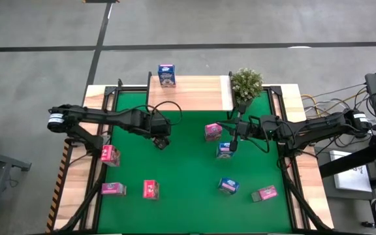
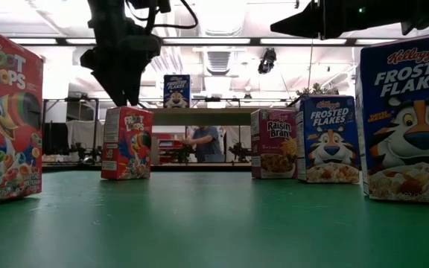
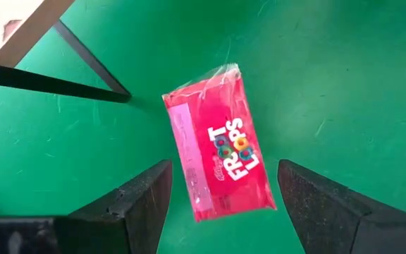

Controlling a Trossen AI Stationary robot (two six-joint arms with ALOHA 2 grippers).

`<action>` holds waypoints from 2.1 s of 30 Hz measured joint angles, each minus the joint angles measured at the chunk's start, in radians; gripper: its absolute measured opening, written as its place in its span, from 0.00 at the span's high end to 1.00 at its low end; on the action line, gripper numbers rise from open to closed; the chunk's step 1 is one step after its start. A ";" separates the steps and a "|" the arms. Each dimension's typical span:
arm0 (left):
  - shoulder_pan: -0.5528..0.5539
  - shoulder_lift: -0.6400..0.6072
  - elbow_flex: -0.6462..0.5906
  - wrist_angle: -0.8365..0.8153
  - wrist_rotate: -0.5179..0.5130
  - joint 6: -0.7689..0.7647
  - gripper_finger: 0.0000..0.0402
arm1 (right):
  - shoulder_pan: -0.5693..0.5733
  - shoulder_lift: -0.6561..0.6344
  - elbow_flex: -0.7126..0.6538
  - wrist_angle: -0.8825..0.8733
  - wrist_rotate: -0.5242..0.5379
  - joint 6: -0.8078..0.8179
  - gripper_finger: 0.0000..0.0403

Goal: Stack cereal on shelf
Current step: Put the top red cereal box on the shelf

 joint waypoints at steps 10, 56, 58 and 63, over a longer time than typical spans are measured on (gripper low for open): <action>0.000 0.000 -0.088 0.091 -0.019 0.003 0.42 | 0.000 0.000 0.000 0.000 0.001 0.000 0.98; 0.164 0.124 0.542 0.192 0.044 0.919 0.64 | 0.000 0.000 0.000 -0.023 0.001 0.023 0.98; 0.204 0.168 0.607 0.180 0.045 0.940 0.64 | 0.000 0.000 0.000 -0.027 0.001 0.022 0.98; 0.292 0.281 0.735 0.140 0.045 0.946 0.64 | 0.000 0.000 0.000 -0.030 0.001 0.020 0.98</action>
